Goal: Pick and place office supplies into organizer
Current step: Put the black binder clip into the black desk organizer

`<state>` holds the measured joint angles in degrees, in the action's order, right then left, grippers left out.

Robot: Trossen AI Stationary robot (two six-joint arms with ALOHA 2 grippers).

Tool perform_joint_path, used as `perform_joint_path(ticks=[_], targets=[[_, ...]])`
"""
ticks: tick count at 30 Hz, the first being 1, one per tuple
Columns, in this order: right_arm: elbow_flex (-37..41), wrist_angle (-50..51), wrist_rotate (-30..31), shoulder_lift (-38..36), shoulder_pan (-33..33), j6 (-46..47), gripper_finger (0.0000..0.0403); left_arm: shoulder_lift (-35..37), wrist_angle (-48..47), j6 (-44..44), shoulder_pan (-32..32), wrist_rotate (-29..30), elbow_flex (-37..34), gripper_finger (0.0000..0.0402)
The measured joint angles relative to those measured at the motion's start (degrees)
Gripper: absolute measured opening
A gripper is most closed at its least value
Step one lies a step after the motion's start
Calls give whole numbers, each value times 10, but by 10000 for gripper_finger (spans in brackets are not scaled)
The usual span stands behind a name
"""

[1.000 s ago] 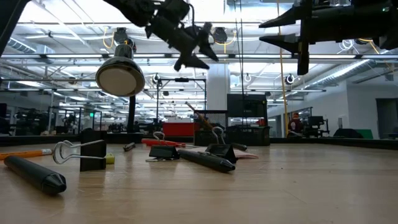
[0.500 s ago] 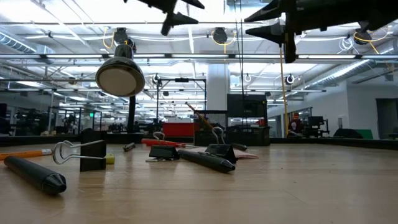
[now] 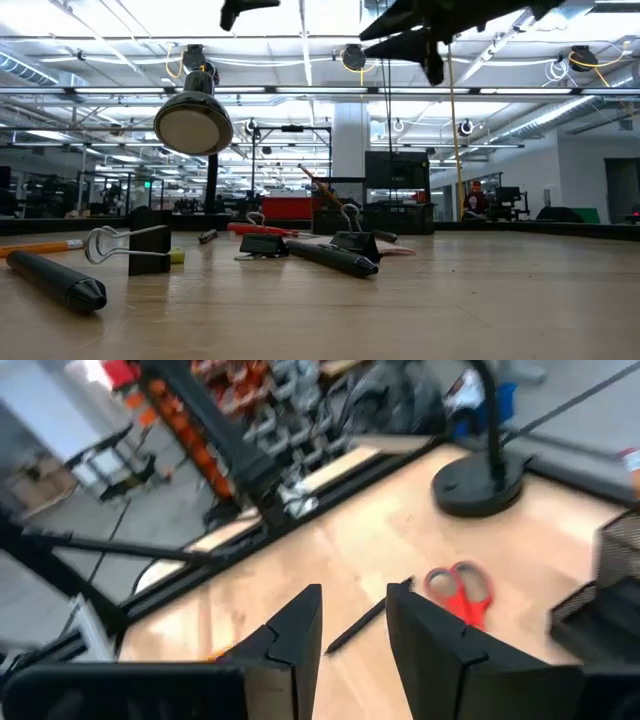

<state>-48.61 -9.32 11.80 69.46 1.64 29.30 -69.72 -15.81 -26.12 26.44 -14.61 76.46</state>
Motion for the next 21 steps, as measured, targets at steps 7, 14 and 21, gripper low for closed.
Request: perform_joint_path(ticks=[7, 14, 21], targets=[[-107, 82, -77, 99, -21, -40, 105, 110, 53, -30, 1, 43, -121, 216], [-195, 164, -110, 177, -39, -103, 105, 197, 120, -41, 1, 44, -202, 216], [-179, 148, -94, 164, -45, -90, 105, 211, 73, -26, -15, 7, -222, 216]])
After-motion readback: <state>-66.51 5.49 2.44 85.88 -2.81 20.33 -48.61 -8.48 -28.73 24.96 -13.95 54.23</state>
